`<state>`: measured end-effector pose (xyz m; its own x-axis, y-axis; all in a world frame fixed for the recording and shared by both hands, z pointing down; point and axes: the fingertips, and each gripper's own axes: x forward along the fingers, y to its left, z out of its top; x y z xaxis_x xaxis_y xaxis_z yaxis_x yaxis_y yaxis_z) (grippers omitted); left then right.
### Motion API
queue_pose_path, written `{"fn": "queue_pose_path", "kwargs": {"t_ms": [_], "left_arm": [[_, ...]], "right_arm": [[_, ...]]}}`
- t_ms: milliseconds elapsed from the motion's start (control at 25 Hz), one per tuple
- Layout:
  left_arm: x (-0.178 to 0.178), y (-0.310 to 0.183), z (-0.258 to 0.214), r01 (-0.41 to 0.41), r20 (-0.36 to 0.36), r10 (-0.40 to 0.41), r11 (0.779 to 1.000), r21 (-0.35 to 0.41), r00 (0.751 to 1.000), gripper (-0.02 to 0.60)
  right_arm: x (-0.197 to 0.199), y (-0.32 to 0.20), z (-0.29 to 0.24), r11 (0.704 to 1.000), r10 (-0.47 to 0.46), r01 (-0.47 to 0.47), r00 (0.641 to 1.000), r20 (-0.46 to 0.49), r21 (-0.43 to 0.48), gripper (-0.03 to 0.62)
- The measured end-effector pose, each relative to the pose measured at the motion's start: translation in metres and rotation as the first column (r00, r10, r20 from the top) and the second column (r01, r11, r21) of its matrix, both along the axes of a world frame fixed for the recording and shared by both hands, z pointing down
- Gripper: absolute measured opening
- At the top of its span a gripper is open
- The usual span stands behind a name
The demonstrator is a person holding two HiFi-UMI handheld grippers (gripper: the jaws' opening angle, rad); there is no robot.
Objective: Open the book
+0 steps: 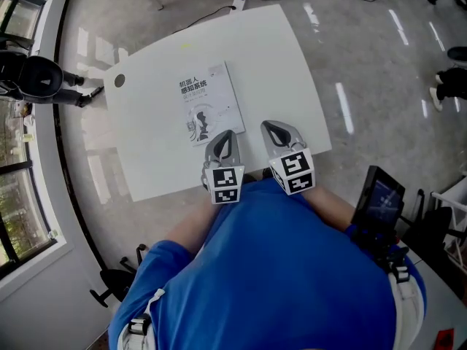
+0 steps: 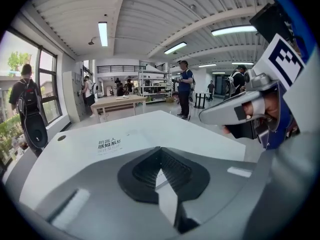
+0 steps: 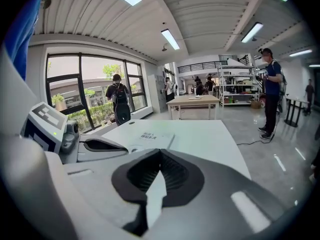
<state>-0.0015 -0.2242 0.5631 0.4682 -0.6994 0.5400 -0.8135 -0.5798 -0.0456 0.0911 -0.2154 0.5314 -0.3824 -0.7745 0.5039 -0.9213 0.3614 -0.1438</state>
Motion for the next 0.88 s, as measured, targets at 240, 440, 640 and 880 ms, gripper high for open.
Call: {"fn": "queue_pose_path", "kwargs": {"t_ms": [240,440,640,880], "left_arm": [[0.015,-0.008,0.026,0.008,0.109,-0.004,0.999,-0.039,0.994,0.018],[0.026,-0.002,0.058,-0.014,0.235,0.037,0.995,-0.098,0.971,0.194],[0.039,-0.009,0.079,-0.045,0.365,0.074,0.995,-0.086,0.928,0.216],[0.030,-0.012,0.093,-0.034,0.412,0.076,0.994,-0.108,0.908,0.215]], "right_arm": [[0.010,-0.004,0.012,0.999,-0.038,0.038,0.999,0.011,-0.018,0.003],[0.017,-0.007,0.021,0.998,-0.058,0.059,0.998,0.026,-0.034,0.003],[0.030,-0.018,0.030,0.996,-0.069,0.071,0.997,0.041,-0.053,0.003],[0.032,-0.022,0.037,0.995,-0.069,0.072,0.996,0.052,-0.066,0.003]]}}
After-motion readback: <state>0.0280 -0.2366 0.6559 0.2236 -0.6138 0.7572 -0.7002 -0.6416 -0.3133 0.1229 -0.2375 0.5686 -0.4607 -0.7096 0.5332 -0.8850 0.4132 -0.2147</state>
